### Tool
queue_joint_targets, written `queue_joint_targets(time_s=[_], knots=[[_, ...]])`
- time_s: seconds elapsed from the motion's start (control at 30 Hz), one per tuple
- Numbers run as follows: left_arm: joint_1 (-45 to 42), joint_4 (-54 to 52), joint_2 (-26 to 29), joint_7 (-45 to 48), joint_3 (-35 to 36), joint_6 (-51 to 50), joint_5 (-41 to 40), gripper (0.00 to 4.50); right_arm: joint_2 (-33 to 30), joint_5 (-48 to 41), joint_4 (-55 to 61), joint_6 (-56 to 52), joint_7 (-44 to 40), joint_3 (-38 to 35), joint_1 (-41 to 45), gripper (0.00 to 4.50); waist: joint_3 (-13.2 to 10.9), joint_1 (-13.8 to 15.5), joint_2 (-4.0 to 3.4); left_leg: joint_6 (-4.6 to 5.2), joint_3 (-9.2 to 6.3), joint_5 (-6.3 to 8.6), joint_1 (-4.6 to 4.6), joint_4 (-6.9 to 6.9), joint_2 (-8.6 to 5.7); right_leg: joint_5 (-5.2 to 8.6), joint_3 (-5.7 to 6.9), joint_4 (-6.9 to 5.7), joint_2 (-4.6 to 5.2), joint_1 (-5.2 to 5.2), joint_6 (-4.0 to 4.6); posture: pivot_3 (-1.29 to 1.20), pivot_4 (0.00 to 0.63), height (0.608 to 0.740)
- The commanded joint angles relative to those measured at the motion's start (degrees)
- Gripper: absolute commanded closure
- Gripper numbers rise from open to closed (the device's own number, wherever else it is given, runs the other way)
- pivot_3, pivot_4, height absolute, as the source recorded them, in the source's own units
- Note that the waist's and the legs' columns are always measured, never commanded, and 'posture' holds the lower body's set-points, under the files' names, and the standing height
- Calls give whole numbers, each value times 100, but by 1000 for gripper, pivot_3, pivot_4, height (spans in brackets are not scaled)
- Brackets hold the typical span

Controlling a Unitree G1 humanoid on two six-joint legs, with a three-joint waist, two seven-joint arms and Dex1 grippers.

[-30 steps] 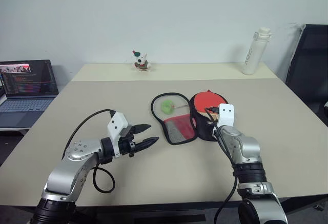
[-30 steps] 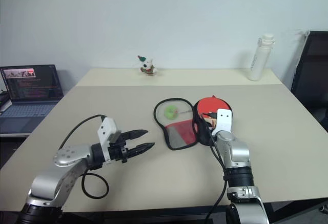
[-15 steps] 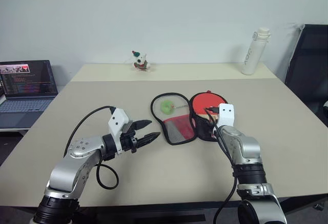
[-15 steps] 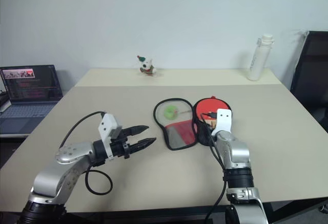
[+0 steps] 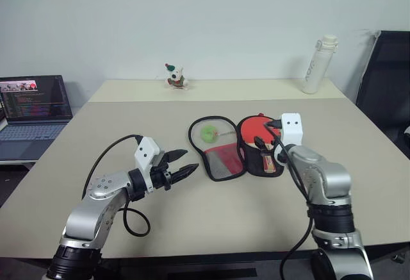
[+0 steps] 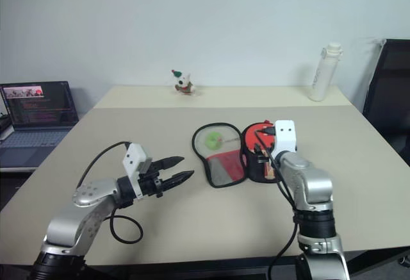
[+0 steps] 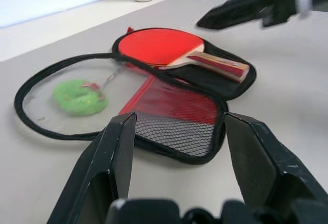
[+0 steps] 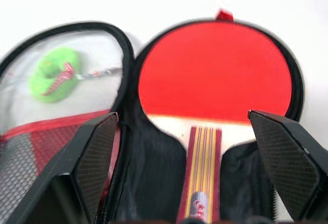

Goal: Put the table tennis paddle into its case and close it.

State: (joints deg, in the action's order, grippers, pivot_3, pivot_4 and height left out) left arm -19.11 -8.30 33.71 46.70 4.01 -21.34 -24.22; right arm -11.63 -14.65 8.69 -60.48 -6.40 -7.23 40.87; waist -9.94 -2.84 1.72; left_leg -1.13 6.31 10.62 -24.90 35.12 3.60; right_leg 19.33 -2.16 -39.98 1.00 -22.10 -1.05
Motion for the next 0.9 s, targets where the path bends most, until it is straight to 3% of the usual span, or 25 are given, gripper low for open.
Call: queue_joint_targets(time_s=[0.03,0.23,0.43,0.7,0.9], knots=[[-194,295,-12,-111,-33,346,319,1562,-364,-357,397,-3,-653,32,30,34,0,3,0,0,0,0,0,0,-1,0,-1,0,0,0,0,0,150,740],[-485,1361,-173,-343,-277,694,915,1562,-1363,-1373,840,-193,-2268,-84,-120,34,1,29,2,3,2,2,0,0,-1,0,-1,3,0,0,0,0,150,740],[-1168,2844,-484,-267,-631,1127,1400,1562,-1942,-2192,1231,-526,-2908,-344,-238,34,3,82,9,10,-1,5,0,5,0,0,3,1,-1,2,0,0,150,740],[-2338,4979,-966,-480,-850,1648,1968,4286,-2118,-2505,1345,-505,-2818,-438,-326,0,4,106,17,6,-2,2,-1,12,-3,-1,4,2,-1,6,-1,0,150,740],[-2929,5998,-1464,-385,-811,1930,1986,4444,-2288,-2522,1317,-392,-2728,-490,-367,0,5,149,17,5,-10,1,0,29,-3,-1,14,-4,-1,14,-1,0,150,740]])
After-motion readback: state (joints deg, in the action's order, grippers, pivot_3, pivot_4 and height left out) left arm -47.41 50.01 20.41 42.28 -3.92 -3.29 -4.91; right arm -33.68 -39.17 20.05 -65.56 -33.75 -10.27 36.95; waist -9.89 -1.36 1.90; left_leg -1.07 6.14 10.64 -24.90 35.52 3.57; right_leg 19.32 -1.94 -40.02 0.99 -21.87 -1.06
